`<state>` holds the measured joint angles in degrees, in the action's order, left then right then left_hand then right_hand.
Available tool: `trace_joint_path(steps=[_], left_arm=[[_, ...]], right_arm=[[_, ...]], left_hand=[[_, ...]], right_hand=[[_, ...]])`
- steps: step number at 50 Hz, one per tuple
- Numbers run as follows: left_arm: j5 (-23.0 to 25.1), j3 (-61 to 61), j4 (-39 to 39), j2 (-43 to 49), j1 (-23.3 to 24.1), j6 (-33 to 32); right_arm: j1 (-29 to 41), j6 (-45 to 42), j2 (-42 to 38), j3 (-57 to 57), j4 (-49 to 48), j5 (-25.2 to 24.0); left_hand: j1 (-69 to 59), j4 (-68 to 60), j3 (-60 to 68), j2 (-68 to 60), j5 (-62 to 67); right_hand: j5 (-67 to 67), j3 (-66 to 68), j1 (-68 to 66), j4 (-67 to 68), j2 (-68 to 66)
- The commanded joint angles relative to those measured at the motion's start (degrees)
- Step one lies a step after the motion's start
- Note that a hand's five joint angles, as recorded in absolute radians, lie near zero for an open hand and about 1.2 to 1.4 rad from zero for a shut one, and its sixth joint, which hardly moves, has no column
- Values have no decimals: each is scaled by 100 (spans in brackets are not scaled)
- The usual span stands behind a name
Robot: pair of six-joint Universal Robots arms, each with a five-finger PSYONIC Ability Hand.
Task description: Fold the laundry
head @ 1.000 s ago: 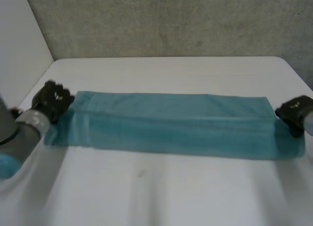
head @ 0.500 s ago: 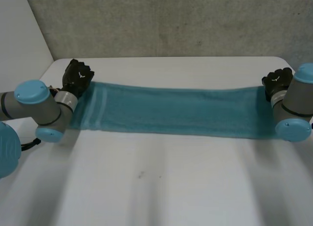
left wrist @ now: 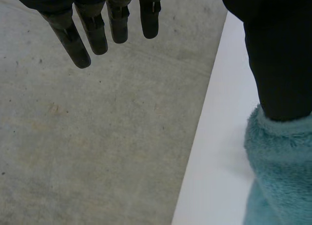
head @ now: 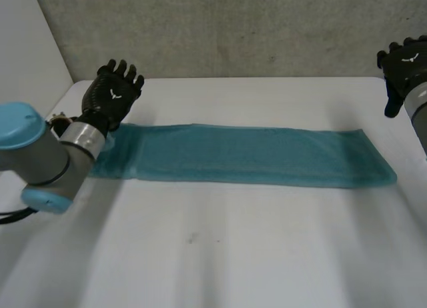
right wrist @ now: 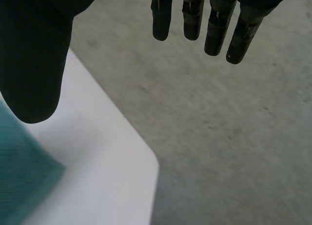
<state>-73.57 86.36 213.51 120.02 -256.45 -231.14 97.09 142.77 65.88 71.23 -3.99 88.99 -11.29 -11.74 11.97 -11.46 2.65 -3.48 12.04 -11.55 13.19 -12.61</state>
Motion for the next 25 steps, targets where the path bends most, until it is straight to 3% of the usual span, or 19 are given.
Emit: trace_joint_path(steps=[1,5,10,18,25], left_arm=[[-17,1260,-99,-953,-45,1368],[-44,1541,-186,-1217,-115,2596],[-96,1577,-406,-1279,-431,3539],[-79,1314,-362,-1147,-669,3427],[-79,988,-477,-725,-696,2927]], right_arm=[[-567,329,241,760,1152,-856],[-779,602,206,901,1374,-1077],[-1218,743,-48,1112,1129,-1586],[-1342,752,-391,1139,944,-1728],[-1333,752,-409,1209,935,-1728]], left_hand=[[-111,-66,43,-94,-25],[-145,-99,77,-127,9],[-195,-150,127,-178,59],[-195,-150,128,-178,59],[-195,-150,127,-178,59]], right_hand=[[124,19,-69,-95,37],[-248,392,-441,277,-335],[-938,1082,-1131,967,-1025],[-973,1116,-1165,1002,-1060],[-956,1099,-1149,985,-1043]])
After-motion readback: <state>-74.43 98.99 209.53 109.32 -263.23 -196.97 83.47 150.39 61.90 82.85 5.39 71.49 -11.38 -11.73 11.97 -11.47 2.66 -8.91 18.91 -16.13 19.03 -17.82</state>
